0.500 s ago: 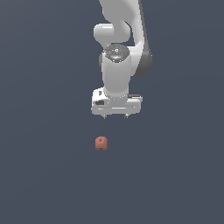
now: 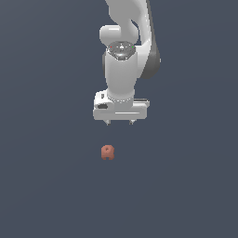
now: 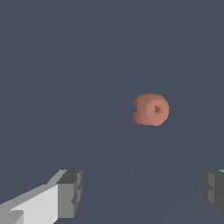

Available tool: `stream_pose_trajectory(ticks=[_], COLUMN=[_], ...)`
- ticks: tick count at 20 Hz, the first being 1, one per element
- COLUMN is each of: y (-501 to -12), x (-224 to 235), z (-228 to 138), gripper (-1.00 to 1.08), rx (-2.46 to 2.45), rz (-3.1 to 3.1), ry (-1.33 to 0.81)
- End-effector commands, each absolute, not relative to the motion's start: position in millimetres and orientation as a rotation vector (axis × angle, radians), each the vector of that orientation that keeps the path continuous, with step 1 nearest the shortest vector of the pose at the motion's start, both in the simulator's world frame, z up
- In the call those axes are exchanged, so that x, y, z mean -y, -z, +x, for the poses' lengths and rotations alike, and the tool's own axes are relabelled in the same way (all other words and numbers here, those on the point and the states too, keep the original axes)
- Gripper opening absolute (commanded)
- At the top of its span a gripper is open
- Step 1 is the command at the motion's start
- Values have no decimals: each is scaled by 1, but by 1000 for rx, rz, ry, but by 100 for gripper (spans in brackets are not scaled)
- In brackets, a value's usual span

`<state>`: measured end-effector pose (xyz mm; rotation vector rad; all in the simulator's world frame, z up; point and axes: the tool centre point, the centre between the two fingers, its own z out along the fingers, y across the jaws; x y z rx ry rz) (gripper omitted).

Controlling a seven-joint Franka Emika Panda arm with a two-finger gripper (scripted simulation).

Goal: Pick up the object and move it to a goal position.

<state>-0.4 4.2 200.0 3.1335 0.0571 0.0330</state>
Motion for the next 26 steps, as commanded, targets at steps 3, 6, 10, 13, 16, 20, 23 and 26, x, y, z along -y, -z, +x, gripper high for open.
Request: stream_pose_trajectory(ticks=[3, 6, 10, 13, 16, 20, 23, 26], y=[-202, -201, -196, -188, -176, -154, -135, -118], x=[-3, -3, 0, 5, 11, 23, 33, 42], z=[0, 0, 4, 10, 17, 30, 40, 47], gripper=[100, 100, 100, 100, 100, 100, 100, 100], rx=[-58, -58, -53, -45, -33, -13, 4, 18], rz=[3130, 3130, 3131, 3133, 3134, 3137, 3139, 3140], ry=[-34, -34, -33, -30, -26, -19, -13, -8])
